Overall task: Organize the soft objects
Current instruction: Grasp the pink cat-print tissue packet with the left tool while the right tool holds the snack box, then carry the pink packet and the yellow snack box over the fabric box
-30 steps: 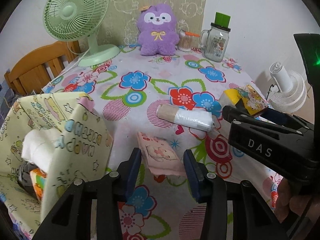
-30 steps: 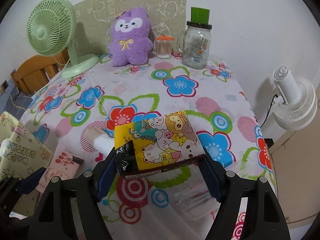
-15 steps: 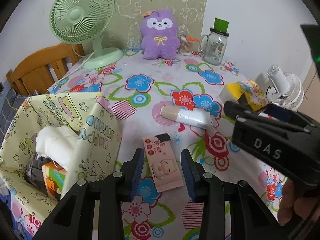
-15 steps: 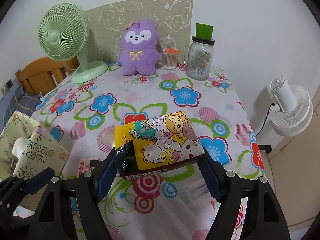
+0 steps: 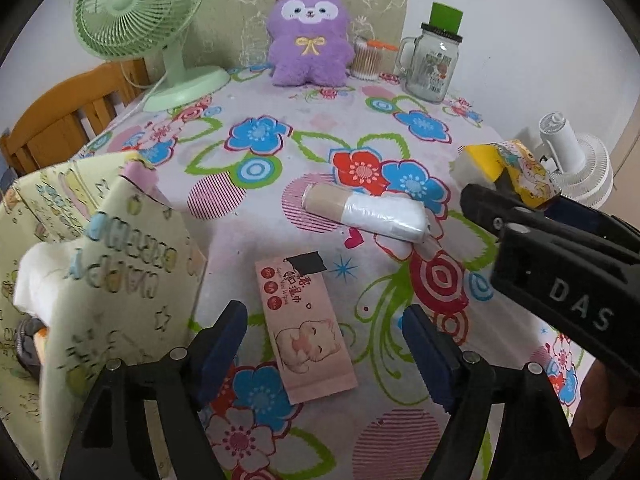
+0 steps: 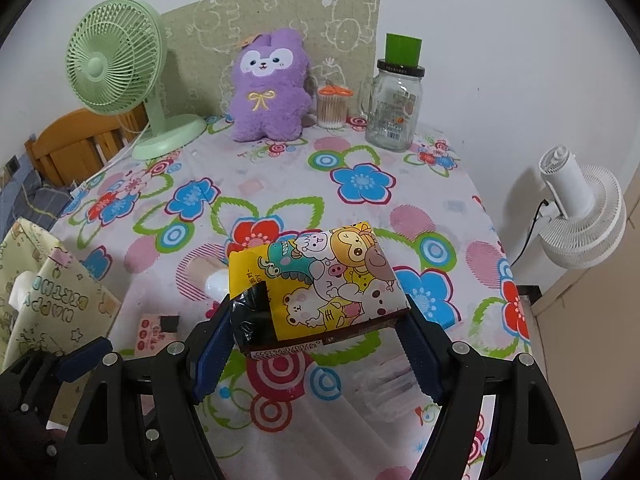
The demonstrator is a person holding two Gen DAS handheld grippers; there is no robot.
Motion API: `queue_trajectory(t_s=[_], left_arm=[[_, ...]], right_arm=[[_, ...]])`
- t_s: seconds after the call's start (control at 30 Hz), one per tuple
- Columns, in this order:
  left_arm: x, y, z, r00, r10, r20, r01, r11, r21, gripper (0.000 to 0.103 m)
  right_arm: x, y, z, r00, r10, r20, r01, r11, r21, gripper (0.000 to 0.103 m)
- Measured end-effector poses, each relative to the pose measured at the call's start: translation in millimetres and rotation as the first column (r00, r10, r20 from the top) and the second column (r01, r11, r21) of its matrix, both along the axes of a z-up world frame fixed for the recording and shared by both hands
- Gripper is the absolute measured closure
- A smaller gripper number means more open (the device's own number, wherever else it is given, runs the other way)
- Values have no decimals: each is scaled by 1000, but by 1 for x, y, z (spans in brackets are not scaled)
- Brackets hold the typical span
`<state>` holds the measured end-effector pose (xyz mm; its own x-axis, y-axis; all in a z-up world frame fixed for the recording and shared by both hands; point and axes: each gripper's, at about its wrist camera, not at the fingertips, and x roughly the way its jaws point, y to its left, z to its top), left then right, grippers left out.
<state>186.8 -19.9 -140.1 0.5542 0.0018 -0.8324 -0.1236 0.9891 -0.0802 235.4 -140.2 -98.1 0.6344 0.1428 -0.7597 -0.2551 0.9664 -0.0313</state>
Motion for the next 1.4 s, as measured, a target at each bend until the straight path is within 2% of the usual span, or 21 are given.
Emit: queue_trajectory(t_s=[0.2,0.27,0.43,0.47,0.97,1.4], left_arm=[[9,0,-11,1000,5,-31,-5,1000,-9,22],[10,0,-15,999,2,-46,-3,1000,-19,28],[10,1,-16,999,2,-51,-3,1000,-12,60],[10,1,-16,999,1,-50,-2,1000,-19,62],[-5,5,8,1000,7,12,-7,1000,-4,63],[-32,9,45,996,17,92,-17,1000,3,63]], right_arm=[[6,-3,-7,1000,-4,-10,4,1000,0,24],[7,-3,-9,1000,-5,-12,5,1000,1,24],[7,-3,-10,1000,-4,-15,4,1000,3,24],[7,-3,-10,1000,-4,-14,4,1000,3,24],[-1,5,1,1000,7,9,-7,1000,2,24],[-28,14,39,996,35,81,-37,999,16,24]])
